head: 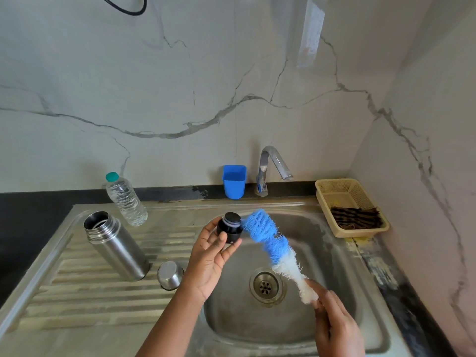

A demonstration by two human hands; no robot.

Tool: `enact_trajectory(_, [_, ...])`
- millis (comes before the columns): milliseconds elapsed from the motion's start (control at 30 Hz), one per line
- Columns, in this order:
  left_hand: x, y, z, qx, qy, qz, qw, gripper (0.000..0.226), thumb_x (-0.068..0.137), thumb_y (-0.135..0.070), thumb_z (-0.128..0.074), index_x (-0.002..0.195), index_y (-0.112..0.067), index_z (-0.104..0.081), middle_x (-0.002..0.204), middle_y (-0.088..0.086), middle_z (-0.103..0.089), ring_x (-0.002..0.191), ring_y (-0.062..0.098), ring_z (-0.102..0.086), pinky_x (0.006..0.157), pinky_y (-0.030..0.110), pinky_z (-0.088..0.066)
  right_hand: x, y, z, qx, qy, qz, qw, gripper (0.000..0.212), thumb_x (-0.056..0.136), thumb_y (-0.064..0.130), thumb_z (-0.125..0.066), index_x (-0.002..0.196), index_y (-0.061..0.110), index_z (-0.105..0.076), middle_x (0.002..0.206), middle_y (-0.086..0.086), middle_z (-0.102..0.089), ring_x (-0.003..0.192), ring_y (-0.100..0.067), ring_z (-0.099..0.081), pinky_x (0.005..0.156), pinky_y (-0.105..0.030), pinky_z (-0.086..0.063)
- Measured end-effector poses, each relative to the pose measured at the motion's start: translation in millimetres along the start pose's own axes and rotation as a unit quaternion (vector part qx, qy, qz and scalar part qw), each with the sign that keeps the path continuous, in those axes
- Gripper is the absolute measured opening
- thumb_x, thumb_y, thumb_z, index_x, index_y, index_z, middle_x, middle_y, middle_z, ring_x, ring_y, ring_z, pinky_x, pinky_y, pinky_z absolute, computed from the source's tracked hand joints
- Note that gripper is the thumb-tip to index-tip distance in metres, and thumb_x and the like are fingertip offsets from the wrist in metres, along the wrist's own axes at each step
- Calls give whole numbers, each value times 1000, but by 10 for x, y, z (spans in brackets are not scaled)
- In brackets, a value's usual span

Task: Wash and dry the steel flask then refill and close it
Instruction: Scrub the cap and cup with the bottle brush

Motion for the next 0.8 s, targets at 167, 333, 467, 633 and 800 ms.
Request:
enact_trajectory(167, [13,87,3,4,-47,-7,999,92,50,-27,-99,127,-2,-55,130,20,-62,118,31,-64,82,33,-59,-70,41,-16,-14,5,33,999,51,88,15,-45,124,49,-55,90,18,-56,62,-6,-50,46,-14,-46])
enact_trajectory(333, [-30,158,19,104,-22,12,994,65,59,-12,-95,112,-1,-58,119,21,-67,111,35,-67,88,42,-58,18,113,7,-125,-44,75,988,65,71,1,-46,122,37,-64,85,10,-56,62,-14,-52,38,-18,-38])
enact_trajectory(467, [-18,161,48,185,-22,-8,982,51,68,-1,-85,111,-4,-58,110,12,-73,113,30,-67,100,45,-51,114,133,10,-195,-72,82,975,64,66,-5,-52,116,28,-72,79,5,-59,60,-22,-59,38,-24,-37])
enact_trajectory(633, [-1,160,71,248,0,-16,969,70,52,-19,-91,114,-8,-61,116,10,-72,119,24,-62,96,34,-50,184,147,79,-193,-78,87,974,67,66,-6,-51,119,31,-66,77,4,-58,57,-24,-58,38,-23,-32])
enact_trajectory(800, [-31,119,6,118,22,-11,993,74,54,-11,-91,120,-3,-58,122,15,-69,117,33,-64,88,39,-57,168,158,101,-117,-62,52,990,64,72,4,-50,122,42,-56,89,8,-55,65,-17,-50,34,-24,-37])
Point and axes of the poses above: each hand's wrist, its own x-axis towards the middle knuckle, its own z-axis out of the back of the hand, y = z × x, the point moved 2 cm from there along x, towards the middle knuckle
